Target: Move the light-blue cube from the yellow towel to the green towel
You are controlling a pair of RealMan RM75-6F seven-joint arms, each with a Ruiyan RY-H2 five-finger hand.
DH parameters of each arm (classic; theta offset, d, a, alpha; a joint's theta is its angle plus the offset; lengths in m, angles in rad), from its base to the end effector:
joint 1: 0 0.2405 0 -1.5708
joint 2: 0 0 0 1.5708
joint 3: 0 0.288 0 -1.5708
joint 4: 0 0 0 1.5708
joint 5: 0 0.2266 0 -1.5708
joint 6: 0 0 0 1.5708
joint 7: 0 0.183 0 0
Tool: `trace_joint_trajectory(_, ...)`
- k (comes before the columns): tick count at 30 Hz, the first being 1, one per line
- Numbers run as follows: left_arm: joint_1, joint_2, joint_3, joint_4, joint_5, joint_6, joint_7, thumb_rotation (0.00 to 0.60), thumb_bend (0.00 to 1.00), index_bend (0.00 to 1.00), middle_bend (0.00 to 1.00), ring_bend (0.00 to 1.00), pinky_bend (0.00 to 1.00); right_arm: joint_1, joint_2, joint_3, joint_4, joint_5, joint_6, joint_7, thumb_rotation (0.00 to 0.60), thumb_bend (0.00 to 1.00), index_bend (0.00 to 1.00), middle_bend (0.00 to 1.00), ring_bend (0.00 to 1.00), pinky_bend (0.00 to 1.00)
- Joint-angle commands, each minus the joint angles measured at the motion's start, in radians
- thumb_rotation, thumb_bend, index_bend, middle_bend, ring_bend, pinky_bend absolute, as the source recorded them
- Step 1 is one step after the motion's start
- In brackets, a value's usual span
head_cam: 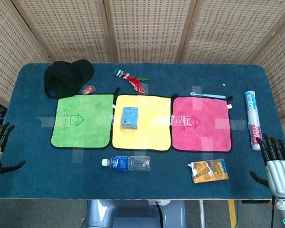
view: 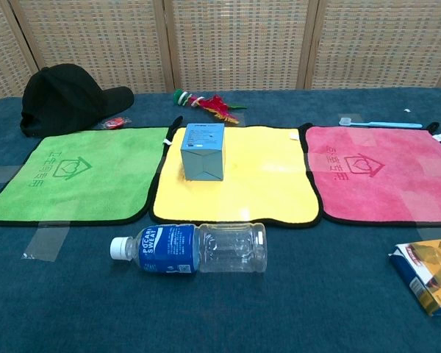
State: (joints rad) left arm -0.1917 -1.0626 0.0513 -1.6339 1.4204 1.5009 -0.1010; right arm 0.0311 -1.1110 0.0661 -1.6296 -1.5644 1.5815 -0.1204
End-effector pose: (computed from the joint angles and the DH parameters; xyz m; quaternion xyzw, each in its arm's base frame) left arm -0.3447 0.2379 0.1685 -0.5912 -0.4146 -0.3977 0.5661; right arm -0.3350 -0.2079 0.1732 0.5996 -0.3236 0.3849 0.6226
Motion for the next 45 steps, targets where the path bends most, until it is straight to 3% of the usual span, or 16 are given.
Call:
trace_joint_trajectory(1, 0.003, 0.003, -0.003, 0.001, 0.004, -0.01, 0.002, 0.6, 0.0, 0.0, 0.0, 0.0, 0.0, 0.0, 0.002, -0.001, -0.005, 0.006, -0.007, -0.002, 0.6, 0.0, 0.0, 0.0, 0.0, 0.0)
trace_joint_trajectory(6, -0.001, 0.0, -0.01, -0.005, 0.004, -0.04, 0.012, 0.6, 0.01, 0.0, 0.0, 0.0, 0.0, -0.001, 0.006, 0.0, -0.013, 0.008, -0.006, 0.001, 0.6, 0.0, 0.0, 0.0, 0.0, 0.0)
trace_joint_trajectory(8, -0.015, 0.001, -0.018, -0.019, 0.004, -0.066, 0.016, 0.6, 0.12, 0.0, 0.0, 0.0, 0.0, -0.001, 0.009, 0.0, -0.018, 0.005, -0.003, 0.003, 0.6, 0.0, 0.0, 0.0, 0.0, 0.0)
trace_joint_trajectory(11, -0.065, 0.003, -0.035, -0.043, 0.045, -0.116, 0.023, 0.6, 0.5, 0.0, 0.0, 0.0, 0.0, -0.003, 0.013, 0.0, -0.023, 0.003, 0.0, 0.006, 0.6, 0.0, 0.0, 0.0, 0.0, 0.0)
trace_joint_trajectory(13, -0.12, 0.004, -0.056, -0.058, 0.085, -0.161, 0.032, 0.6, 0.81, 0.11, 0.0, 0.0, 0.01, -0.004, 0.015, 0.001, -0.026, 0.007, -0.001, 0.008, 0.6, 0.0, 0.0, 0.0, 0.0, 0.0)
trace_joint_trajectory(16, -0.232, -0.014, -0.112, -0.065, 0.133, -0.251, 0.063, 0.6, 1.0, 0.26, 0.0, 0.04, 0.05, -0.002, 0.018, 0.004, -0.031, 0.019, -0.009, 0.01, 0.6, 0.0, 0.0, 0.0, 0.0, 0.0)
trace_joint_trajectory(19, -0.365, -0.041, -0.166, -0.062, 0.145, -0.398, 0.13, 0.6, 1.0, 0.31, 0.0, 0.06, 0.06, -0.001, 0.021, 0.01, -0.035, 0.036, -0.017, 0.01, 0.6, 0.0, 0.0, 0.0, 0.0, 0.0)
trace_joint_trajectory(22, -0.506, -0.077, -0.218, -0.043, 0.107, -0.58, 0.132, 0.6, 1.0, 0.27, 0.0, 0.07, 0.05, 0.002, 0.024, 0.018, -0.035, 0.058, -0.026, 0.01, 0.6, 0.0, 0.0, 0.0, 0.0, 0.0)
trace_joint_trajectory(26, -0.669, -0.181, -0.275, 0.066, 0.029, -0.772, 0.192, 0.6, 1.0, 0.28, 0.0, 0.07, 0.06, 0.005, 0.026, 0.033, -0.026, 0.1, -0.044, 0.019, 0.6, 0.0, 0.0, 0.0, 0.0, 0.0)
trace_joint_trajectory(32, -0.827, -0.37, -0.315, 0.257, -0.078, -0.909, 0.298, 0.6, 1.0, 0.28, 0.0, 0.08, 0.06, 0.012, 0.027, 0.05, -0.001, 0.16, -0.077, 0.036, 0.6, 0.0, 0.0, 0.0, 0.0, 0.0)
trace_joint_trajectory(38, -0.948, -0.539, -0.33, 0.449, -0.198, -1.0, 0.37, 0.6, 1.0, 0.17, 0.0, 0.08, 0.06, 0.017, 0.027, 0.058, 0.016, 0.197, -0.105, 0.05, 0.6, 0.0, 0.0, 0.0, 0.0, 0.0)
trace_joint_trajectory(45, -1.042, -0.633, -0.305, 0.565, -0.272, -1.067, 0.441, 0.6, 1.0, 0.18, 0.0, 0.08, 0.06, 0.018, 0.031, 0.062, 0.022, 0.209, -0.113, 0.063, 0.6, 0.0, 0.0, 0.0, 0.0, 0.0)
